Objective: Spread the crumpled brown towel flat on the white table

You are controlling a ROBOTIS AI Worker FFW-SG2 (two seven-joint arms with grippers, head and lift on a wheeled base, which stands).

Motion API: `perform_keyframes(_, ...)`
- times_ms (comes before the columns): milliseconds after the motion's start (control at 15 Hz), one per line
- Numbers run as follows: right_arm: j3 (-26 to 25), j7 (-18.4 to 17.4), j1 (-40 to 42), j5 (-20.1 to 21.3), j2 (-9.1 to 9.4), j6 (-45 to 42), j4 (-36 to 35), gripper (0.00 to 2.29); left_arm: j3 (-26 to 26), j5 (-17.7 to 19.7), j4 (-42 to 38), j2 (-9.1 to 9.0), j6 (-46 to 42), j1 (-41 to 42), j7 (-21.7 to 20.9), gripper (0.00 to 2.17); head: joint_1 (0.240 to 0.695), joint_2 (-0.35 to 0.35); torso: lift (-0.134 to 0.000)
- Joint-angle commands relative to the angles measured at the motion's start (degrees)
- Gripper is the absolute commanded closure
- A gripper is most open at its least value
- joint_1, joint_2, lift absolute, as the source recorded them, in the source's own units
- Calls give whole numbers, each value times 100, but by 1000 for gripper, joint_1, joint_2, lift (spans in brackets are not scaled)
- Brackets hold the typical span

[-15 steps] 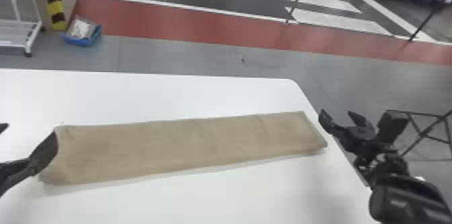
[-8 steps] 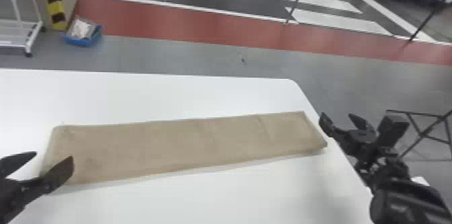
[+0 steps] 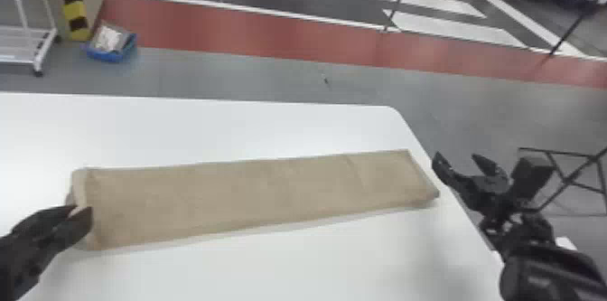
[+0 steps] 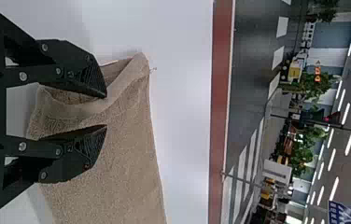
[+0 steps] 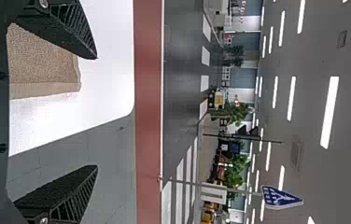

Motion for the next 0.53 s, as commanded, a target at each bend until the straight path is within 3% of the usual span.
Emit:
perform_keyframes(0,-9,0,0,-18,9,0,-9,46,-9,-95,-24,0,170,4,48,1028,695,-350,-124)
perform_keyframes(467,-44,0,35,-36,9,0,-105,46,361,-315,-121,18,135,30,206,1028,695,-350,-124)
